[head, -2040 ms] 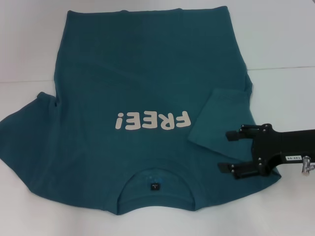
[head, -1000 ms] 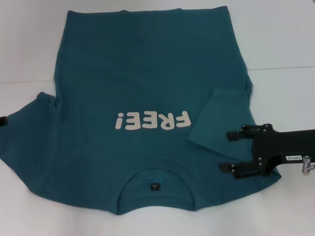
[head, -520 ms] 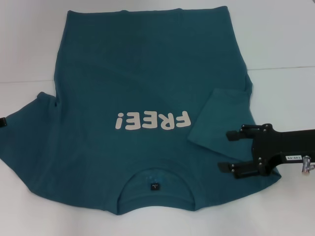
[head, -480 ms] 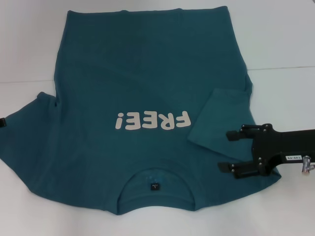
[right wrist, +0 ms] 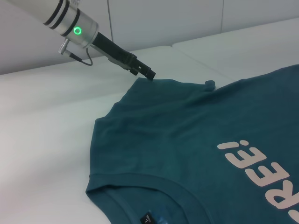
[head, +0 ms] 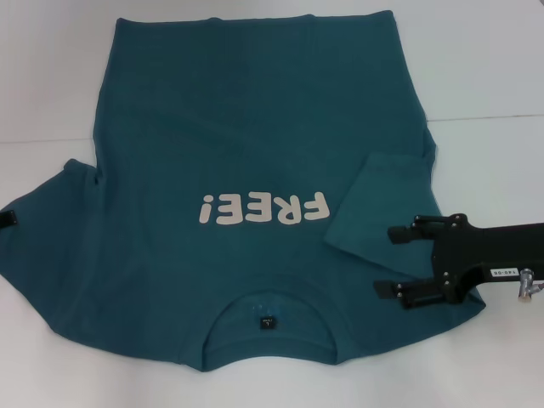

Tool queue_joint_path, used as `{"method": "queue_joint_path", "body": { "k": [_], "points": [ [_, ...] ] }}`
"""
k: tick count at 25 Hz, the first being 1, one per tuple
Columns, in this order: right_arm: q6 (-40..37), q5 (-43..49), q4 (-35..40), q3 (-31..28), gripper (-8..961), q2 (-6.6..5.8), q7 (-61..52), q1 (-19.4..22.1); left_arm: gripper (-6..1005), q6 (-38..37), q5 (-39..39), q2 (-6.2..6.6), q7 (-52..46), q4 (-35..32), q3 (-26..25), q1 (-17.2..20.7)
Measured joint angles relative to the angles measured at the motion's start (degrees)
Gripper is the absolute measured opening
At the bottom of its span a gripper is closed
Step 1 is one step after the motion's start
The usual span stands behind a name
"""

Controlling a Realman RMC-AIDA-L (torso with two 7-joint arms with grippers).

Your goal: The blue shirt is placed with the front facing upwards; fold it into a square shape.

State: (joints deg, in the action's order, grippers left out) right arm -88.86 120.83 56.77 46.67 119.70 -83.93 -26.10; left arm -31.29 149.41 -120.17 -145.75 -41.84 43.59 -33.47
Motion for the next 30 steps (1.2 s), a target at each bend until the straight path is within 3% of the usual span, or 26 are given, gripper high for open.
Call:
{"method": "queue_joint_path", "body": {
  "k": [9, 30],
  "points": [
    [0.0, 0.2, 0.0, 0.0, 925, 0.0, 0.0, -0.1, 861, 2.5, 0.2, 0.57, 0.1, 3.3, 0.0, -1.6],
    [0.1, 0.2, 0.0, 0.0, 924, 0.0, 0.0, -0.4, 867, 4.3, 0.3, 1.25, 0.2, 5.6, 0.0, -1.6]
  ]
}}
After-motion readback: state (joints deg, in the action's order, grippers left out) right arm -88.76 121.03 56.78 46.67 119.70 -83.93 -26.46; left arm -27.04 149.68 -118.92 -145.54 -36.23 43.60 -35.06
